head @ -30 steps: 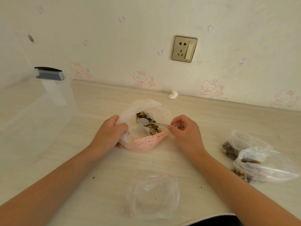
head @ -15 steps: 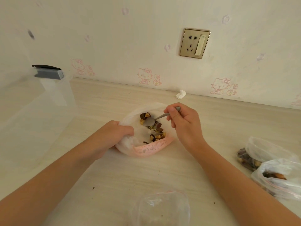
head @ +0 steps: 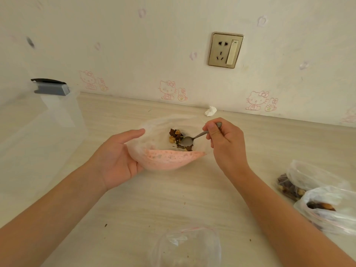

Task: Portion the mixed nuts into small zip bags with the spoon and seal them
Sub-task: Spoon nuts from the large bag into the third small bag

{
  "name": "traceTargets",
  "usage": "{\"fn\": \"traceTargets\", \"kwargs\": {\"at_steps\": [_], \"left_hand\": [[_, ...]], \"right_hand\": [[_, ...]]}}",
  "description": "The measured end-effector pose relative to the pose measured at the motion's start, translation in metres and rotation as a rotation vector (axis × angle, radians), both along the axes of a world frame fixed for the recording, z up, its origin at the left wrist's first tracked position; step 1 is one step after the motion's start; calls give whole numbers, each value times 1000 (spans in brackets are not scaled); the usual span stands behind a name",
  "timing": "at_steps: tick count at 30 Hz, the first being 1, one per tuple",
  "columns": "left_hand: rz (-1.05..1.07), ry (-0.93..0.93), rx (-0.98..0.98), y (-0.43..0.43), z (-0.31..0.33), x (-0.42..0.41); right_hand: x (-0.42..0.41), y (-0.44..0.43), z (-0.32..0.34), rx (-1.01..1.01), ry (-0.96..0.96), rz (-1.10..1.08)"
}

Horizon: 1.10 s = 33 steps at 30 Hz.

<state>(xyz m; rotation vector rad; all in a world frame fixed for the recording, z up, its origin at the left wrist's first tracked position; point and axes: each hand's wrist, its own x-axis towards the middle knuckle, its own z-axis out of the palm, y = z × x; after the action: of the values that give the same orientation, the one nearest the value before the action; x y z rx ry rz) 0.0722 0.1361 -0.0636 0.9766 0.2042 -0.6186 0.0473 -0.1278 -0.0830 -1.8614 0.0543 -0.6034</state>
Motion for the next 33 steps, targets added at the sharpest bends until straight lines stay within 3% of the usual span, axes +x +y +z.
{"fn": "traceTargets", "kwargs": {"at_steps": [5, 10, 12, 14, 16, 22, 27, 30, 33], "left_hand": [[255, -112, -216, -9, -11, -16], [272, -170, -15, -28, -17, -31], [182, -136, 113, -29, -16, -35], [-40, -115, 270, -29, -11, -39], [-172, -92, 307, -30, -7, -39], [-4, -109, 39, -20, 5, -25], [41, -105, 45, -11, 17, -14], [69, -84, -12, -10, 20, -10], [43, -108, -115, -9, 22, -8]], "right_hand": [[1, 1, -2, -18, 12, -39], [2, 4, -3, -45, 25, -63], [2, 4, -3, -49, 28, -65], [1, 5, -2, -47, 29, -64], [-1, 6, -2, -44, 24, -61], [-8, 5, 9, 114, -43, -31], [-18, 11, 17, 303, -135, 217], [-20, 14, 17, 243, -67, 338], [-20, 18, 13, 55, 8, 350]]}}
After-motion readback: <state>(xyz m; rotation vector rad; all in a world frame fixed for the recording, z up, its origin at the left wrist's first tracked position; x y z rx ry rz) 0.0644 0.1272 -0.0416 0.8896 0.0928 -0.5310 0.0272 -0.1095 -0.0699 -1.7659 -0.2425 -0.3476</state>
